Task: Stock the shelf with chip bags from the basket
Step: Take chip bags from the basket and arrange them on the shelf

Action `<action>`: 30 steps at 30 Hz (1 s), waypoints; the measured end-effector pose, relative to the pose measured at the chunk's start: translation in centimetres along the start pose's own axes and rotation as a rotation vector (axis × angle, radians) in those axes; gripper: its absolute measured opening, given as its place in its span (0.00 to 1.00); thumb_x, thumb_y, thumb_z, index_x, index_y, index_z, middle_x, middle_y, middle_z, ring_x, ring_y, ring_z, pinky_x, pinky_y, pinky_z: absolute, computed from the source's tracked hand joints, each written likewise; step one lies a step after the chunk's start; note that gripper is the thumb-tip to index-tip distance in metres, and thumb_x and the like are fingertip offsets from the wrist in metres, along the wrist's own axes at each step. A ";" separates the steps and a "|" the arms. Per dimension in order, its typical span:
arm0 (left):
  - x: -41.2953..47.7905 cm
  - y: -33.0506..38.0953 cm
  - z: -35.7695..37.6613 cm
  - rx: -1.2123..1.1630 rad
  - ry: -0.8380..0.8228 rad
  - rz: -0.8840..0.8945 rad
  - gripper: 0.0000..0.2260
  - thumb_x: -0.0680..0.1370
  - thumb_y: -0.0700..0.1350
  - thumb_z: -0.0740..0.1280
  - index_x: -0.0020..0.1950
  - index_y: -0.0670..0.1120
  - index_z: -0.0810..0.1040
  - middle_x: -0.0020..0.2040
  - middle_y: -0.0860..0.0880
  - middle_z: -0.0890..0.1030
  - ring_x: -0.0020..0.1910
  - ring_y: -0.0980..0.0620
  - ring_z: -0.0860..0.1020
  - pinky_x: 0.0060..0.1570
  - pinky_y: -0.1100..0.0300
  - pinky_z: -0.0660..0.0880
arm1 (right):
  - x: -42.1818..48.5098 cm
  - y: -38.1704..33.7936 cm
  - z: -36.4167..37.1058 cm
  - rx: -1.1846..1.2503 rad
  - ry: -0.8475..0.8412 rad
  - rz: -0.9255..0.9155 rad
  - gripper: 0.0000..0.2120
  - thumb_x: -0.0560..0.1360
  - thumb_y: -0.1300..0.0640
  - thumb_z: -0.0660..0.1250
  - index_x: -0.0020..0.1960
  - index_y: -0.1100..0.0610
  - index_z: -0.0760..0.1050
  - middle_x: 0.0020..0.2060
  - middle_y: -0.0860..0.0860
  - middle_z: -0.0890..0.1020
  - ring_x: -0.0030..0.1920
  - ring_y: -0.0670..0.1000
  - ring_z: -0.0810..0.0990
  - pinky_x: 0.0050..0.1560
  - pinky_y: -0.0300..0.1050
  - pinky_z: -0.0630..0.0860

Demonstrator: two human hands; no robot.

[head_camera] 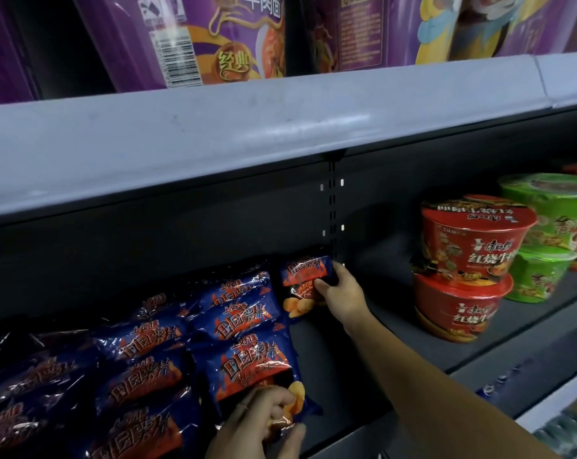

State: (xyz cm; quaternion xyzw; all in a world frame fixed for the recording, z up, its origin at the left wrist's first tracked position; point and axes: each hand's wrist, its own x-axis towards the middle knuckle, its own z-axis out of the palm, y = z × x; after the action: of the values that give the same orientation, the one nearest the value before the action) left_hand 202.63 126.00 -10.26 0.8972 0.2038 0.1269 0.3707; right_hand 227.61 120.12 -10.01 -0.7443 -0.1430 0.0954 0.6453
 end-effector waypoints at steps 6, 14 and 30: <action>-0.9 0.2 -0.5 -0.070 -0.130 -0.077 0.30 0.40 0.67 0.73 0.41 0.66 0.79 0.42 0.57 0.79 0.52 0.55 0.81 0.40 0.64 0.75 | -1.3 -0.6 -0.9 -0.032 -0.010 0.020 0.27 0.81 0.54 0.67 0.78 0.49 0.65 0.68 0.50 0.77 0.69 0.52 0.75 0.71 0.50 0.71; -5.0 4.1 -1.2 -0.120 0.154 0.195 0.18 0.69 0.47 0.77 0.48 0.68 0.77 0.44 0.64 0.81 0.43 0.60 0.79 0.38 0.71 0.73 | -6.0 -2.4 -5.0 0.048 0.128 -0.100 0.06 0.82 0.58 0.65 0.55 0.53 0.81 0.47 0.51 0.83 0.51 0.53 0.82 0.52 0.47 0.78; -10.5 13.1 12.1 -0.508 -0.385 0.284 0.04 0.79 0.39 0.69 0.45 0.45 0.80 0.36 0.43 0.80 0.28 0.56 0.74 0.29 0.68 0.69 | -28.4 1.6 -23.3 0.119 0.378 -0.035 0.07 0.82 0.62 0.65 0.45 0.61 0.76 0.32 0.59 0.79 0.29 0.50 0.74 0.30 0.41 0.71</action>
State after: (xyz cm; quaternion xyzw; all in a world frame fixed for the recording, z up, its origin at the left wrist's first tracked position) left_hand 201.48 105.38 -10.03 0.8032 -0.0347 0.0522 0.5923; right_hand 208.60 88.63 -9.29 -0.7069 -0.0264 -0.0494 0.7051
